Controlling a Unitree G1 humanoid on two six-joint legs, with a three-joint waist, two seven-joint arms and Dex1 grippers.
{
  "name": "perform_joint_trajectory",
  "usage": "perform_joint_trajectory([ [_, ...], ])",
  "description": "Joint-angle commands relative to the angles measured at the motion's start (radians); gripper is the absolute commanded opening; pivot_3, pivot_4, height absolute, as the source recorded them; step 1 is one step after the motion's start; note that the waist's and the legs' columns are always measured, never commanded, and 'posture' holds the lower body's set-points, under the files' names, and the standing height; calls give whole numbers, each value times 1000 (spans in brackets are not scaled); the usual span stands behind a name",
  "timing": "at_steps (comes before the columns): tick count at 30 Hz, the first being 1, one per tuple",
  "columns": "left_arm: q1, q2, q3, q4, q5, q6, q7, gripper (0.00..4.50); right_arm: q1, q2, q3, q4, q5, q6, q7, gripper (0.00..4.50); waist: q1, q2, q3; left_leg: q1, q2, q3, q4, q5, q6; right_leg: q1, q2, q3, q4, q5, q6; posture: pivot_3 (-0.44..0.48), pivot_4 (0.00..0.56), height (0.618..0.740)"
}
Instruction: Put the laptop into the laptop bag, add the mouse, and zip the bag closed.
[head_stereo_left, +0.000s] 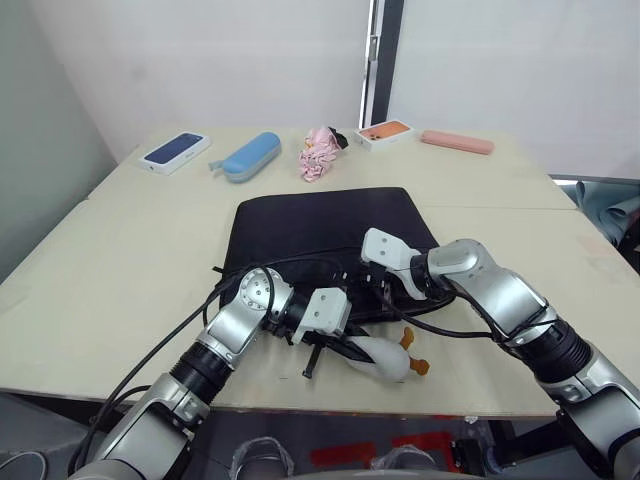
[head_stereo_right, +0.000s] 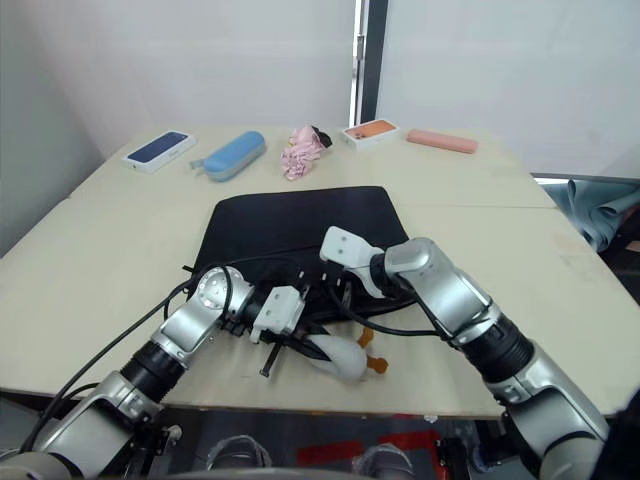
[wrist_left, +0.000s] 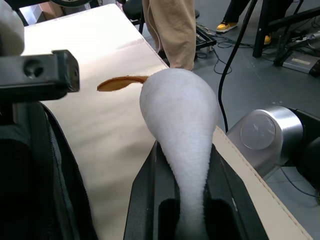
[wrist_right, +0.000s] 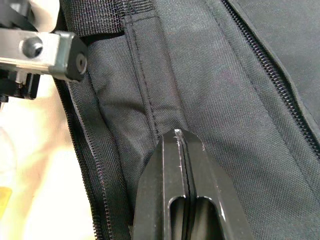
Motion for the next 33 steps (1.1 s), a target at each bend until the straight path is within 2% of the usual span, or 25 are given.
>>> perform_joint_trajectory([
  [1,-13,-1,24,-8,-25,-16,-8,25,28,-12,30,15,-12,39,1,0,4,0,0,0,0,0,0,0,0,0,0,0,0,0,0,0,150,740],
  [2,-12,6,37,-12,-38,3,-7,25,27,-12,29,16,-12,39,1,0,4,0,0,0,0,0,0,0,0,0,0,0,1,0,0,0,150,740],
  [4,-7,27,61,-22,-55,27,-8,911,26,-11,29,18,-12,38,1,0,4,0,0,0,0,0,0,0,0,0,0,0,1,0,0,0,150,740],
  [8,4,76,101,-67,-82,83,-1,2350,21,-7,31,25,-13,34,1,0,4,0,0,0,0,0,0,0,0,0,0,0,1,0,0,0,150,740],
  [13,55,159,159,-204,-130,178,27,4099,16,-5,31,31,-13,28,3,0,4,0,0,0,0,0,0,0,0,0,0,0,0,0,0,0,150,740],
  [17,99,260,215,-324,-211,290,11,4099,11,-2,32,38,-14,23,5,0,2,1,0,0,0,0,0,0,0,-1,0,0,0,0,0,0,150,740],
  [20,123,324,270,-347,-238,323,15,4099,2,5,34,51,-17,14,4,0,1,1,1,0,0,0,0,0,0,-1,0,0,1,0,0,0,150,740],
  [23,139,358,327,-343,-253,306,21,4099,-4,12,35,58,-18,8,3,0,-3,2,1,0,0,0,0,0,-1,-1,0,0,1,0,0,0,150,740],
  [27,152,412,468,-302,-311,318,38,4099,-5,12,31,60,-18,-2,4,0,-9,2,1,0,0,0,0,0,-1,-1,1,0,0,0,0,0,150,740],
  [33,244,473,553,-215,-254,197,22,4099,3,23,-14,60,11,-15,3,0,-17,2,1,0,1,0,-1,0,-1,-1,1,0,-1,0,0,0,150,740],
])
